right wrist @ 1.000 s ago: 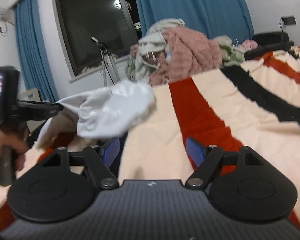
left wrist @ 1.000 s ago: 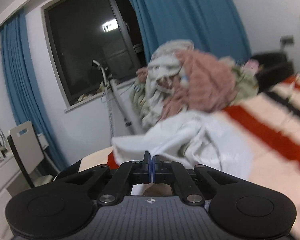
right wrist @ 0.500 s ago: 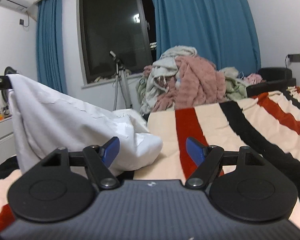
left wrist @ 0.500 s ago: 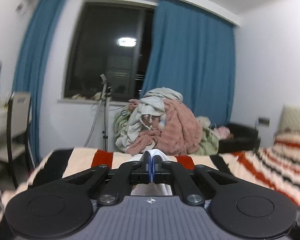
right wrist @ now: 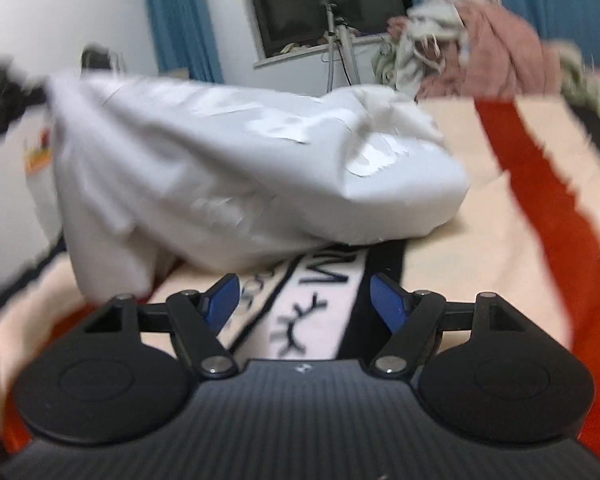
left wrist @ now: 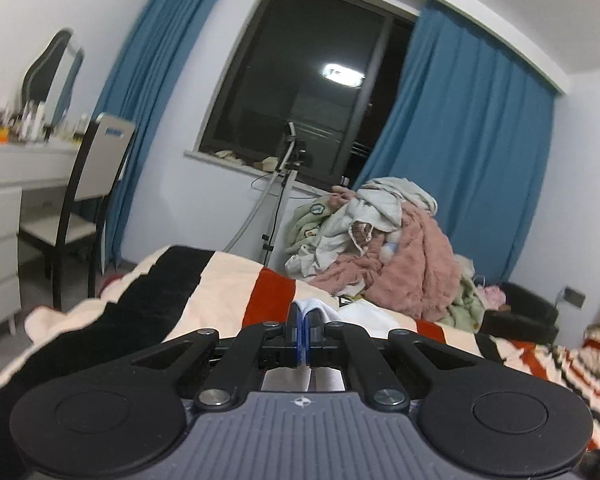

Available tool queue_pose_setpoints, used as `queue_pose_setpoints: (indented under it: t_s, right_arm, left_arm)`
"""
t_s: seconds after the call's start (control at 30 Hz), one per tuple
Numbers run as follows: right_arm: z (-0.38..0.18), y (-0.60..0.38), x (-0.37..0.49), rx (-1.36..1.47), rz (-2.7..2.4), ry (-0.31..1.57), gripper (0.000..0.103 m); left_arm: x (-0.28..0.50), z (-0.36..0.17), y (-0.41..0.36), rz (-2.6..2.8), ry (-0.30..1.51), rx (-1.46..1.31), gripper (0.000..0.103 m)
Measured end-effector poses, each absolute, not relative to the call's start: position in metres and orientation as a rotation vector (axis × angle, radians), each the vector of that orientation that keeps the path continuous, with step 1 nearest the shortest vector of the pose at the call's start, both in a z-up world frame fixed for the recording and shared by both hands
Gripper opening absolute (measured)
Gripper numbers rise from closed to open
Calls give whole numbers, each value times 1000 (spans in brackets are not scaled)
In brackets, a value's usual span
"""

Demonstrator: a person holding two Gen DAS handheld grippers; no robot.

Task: Fold clothes

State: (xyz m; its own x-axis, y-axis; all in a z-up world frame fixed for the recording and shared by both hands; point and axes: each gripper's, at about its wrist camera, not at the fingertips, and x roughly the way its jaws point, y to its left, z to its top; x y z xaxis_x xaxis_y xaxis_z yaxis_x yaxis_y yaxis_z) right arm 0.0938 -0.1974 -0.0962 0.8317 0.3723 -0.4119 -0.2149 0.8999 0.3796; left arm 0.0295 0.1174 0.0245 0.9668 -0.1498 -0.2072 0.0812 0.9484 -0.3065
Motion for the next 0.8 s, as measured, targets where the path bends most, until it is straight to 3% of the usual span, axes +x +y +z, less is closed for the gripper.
queue_pose_setpoints:
  t_s: [0.2, 0.27, 0.33, 0.4, 0.8]
  right_arm:
    - [-122, -251, 151, 718, 271, 446, 75]
    - [-123, -252, 161, 753, 311, 440, 58]
    - [-111, -244, 158, 693, 334, 418, 27]
    - [-90, -237, 147, 620, 336, 381, 20]
    - [48, -270, 19, 440, 293, 147, 17]
  left_arm:
    - [44, 13, 124, -135, 216, -353, 1]
    - [43, 12, 125, -129, 213, -356, 1]
    - [42, 11, 127, -125, 213, -366, 1]
    - [39, 16, 130, -121, 211, -374, 1]
    - [-56, 47, 132, -314, 24, -444, 1]
